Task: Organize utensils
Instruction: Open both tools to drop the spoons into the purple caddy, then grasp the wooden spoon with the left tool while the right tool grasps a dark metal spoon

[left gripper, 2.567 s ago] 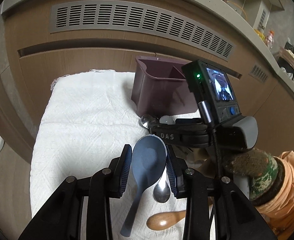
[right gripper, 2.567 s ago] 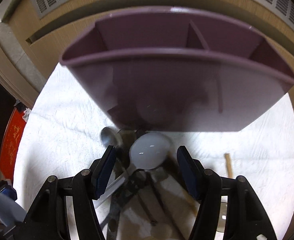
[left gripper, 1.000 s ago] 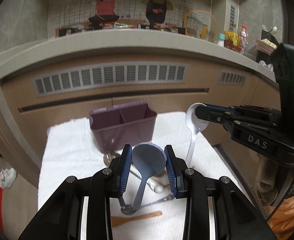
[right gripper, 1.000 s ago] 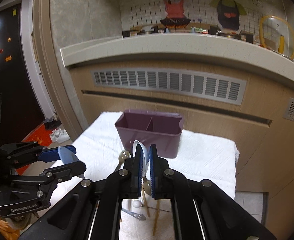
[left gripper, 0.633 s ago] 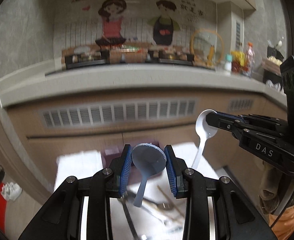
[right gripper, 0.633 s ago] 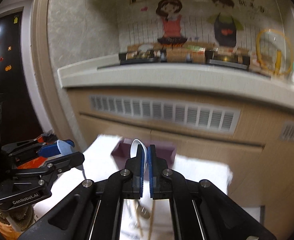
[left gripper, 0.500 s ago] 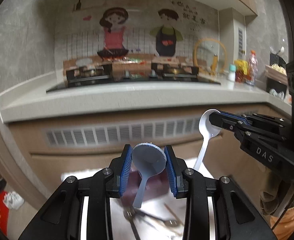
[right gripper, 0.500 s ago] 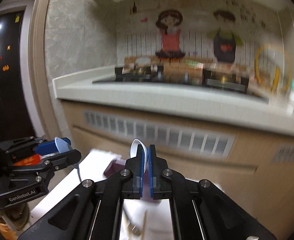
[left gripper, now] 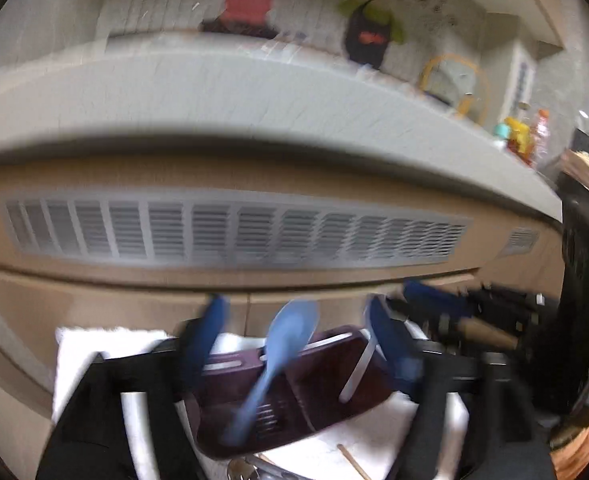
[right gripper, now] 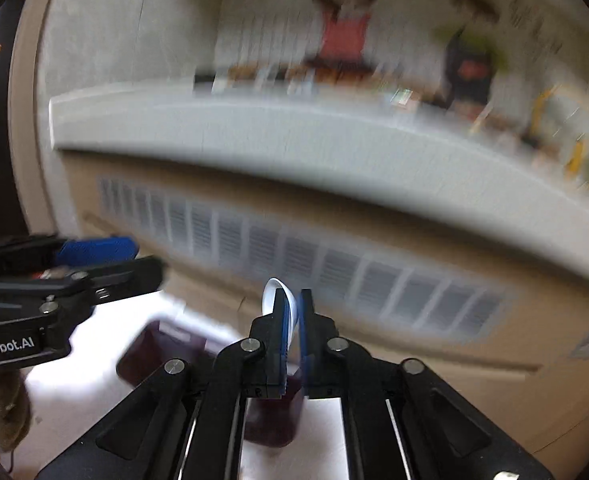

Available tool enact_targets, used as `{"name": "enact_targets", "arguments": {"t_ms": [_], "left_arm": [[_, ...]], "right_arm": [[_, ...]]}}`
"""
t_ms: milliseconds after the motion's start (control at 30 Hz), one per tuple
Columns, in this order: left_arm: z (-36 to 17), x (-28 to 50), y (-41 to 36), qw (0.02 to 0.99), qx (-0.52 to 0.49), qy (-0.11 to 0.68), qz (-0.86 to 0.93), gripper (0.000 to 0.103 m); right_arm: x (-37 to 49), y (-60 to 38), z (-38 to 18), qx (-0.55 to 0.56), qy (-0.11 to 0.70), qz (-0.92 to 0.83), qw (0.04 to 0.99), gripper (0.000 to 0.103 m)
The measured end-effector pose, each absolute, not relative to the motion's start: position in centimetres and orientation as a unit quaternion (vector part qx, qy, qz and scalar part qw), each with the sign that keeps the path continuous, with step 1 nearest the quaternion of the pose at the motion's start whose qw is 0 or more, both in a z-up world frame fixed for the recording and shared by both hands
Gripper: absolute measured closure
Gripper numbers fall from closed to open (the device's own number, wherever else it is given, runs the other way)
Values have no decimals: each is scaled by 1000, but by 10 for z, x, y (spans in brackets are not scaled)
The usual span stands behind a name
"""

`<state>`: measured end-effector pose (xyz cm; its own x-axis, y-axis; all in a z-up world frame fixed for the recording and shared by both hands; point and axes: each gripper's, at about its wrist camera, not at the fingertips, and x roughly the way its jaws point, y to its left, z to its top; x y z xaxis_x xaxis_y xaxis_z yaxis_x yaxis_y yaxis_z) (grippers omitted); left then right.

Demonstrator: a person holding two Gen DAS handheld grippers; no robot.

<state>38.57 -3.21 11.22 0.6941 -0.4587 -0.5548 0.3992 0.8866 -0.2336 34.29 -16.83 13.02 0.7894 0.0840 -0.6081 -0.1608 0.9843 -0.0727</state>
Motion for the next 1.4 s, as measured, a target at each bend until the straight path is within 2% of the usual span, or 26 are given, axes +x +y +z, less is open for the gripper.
{"name": "enact_targets", "arguments": {"t_ms": [33,100,267,600,733,933,1400], "left_arm": [[104,390,-30,920,-51,317,-223,23],[88,398,-25,920,-53,331,-203,23],[66,386,-11,922,-35,340,-182,23],[43,333,2,910,-20,364,-199,23],[34,315,7,906,-13,372,-201,23],[17,308,28,889,-51,417,-179,23],[-21,205,60,858,-43,479,-182,23]], "right_arm": [[348,-170,117,-54,337,71,937,73],[354,-174,92,-50,359,67,930,57],[343,-185,63,-59,380,57,921,57],[305,-192,65,-44,387,58,919,57],[296,-192,72,-38,383,59,921,49],[295,-200,67,-11,408,47,912,48],[212,-126,-1,-58,486,176,854,48]]}}
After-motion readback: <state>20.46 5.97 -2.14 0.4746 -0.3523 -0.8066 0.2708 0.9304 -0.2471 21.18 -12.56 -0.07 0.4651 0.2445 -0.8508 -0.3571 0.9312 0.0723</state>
